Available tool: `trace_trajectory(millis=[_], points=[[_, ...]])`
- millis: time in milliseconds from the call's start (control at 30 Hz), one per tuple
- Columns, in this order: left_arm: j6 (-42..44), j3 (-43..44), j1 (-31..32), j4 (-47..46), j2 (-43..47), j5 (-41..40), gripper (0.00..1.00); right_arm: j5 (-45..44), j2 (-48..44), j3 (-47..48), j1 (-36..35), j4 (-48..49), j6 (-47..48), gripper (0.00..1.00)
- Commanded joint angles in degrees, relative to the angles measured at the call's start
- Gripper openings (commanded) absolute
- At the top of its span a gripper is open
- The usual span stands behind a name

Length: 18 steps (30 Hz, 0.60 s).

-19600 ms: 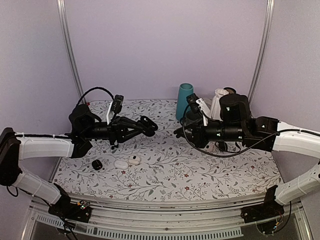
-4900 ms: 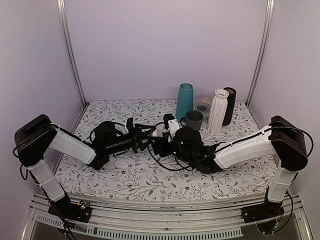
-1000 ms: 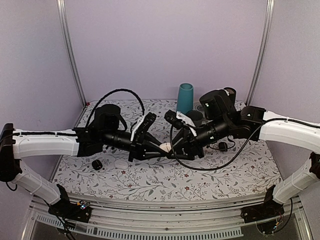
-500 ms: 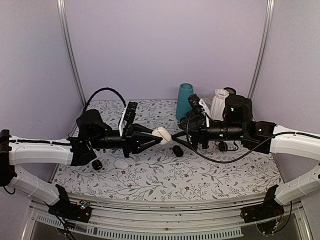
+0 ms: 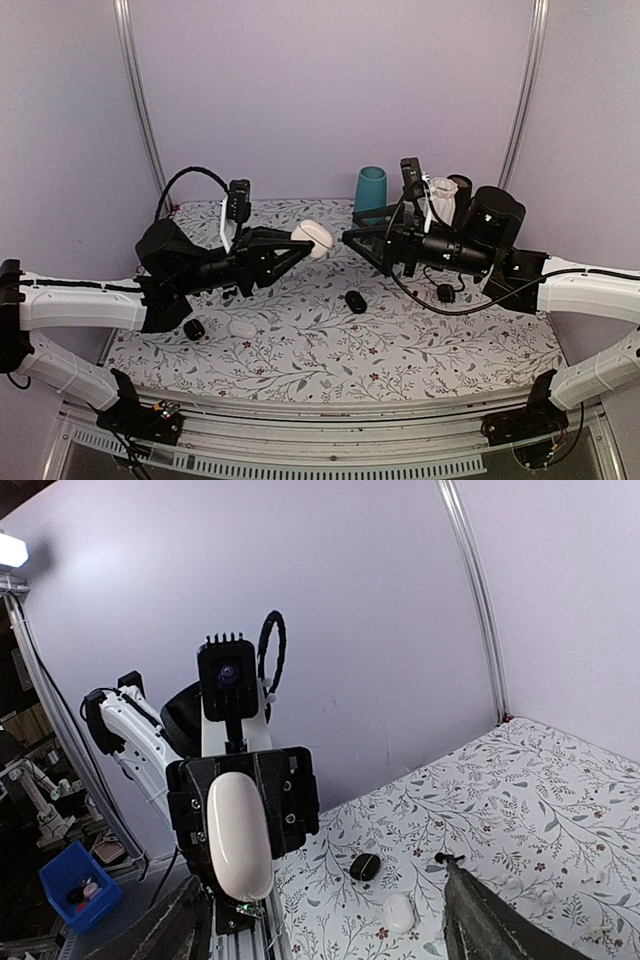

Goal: Insert the wireless bluetooth earbuds into the charging case
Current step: Open the charging case.

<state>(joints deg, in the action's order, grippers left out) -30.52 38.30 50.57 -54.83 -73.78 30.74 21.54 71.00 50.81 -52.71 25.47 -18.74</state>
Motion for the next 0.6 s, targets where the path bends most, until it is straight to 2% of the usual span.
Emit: trace_trajectory(millis=[0,200,567], points=[[-2.0,0.7,-0.7,-3.1,-0.2,0.0,0.0,-0.6,1.4,1.4,-1.6,3.9,-0.7,0.81],[-3.4,1.7,-0.6,-3.5,-0.6,1.4,0.0,-4.2,3.2,3.9,-5.1,1.7,2.9,0.81],[-5.6,1.7,-0.6,-6.1,-1.2,4.6,0.0,-12.1,4.6,5.1,-5.1,-1.4,0.9,0.81]])
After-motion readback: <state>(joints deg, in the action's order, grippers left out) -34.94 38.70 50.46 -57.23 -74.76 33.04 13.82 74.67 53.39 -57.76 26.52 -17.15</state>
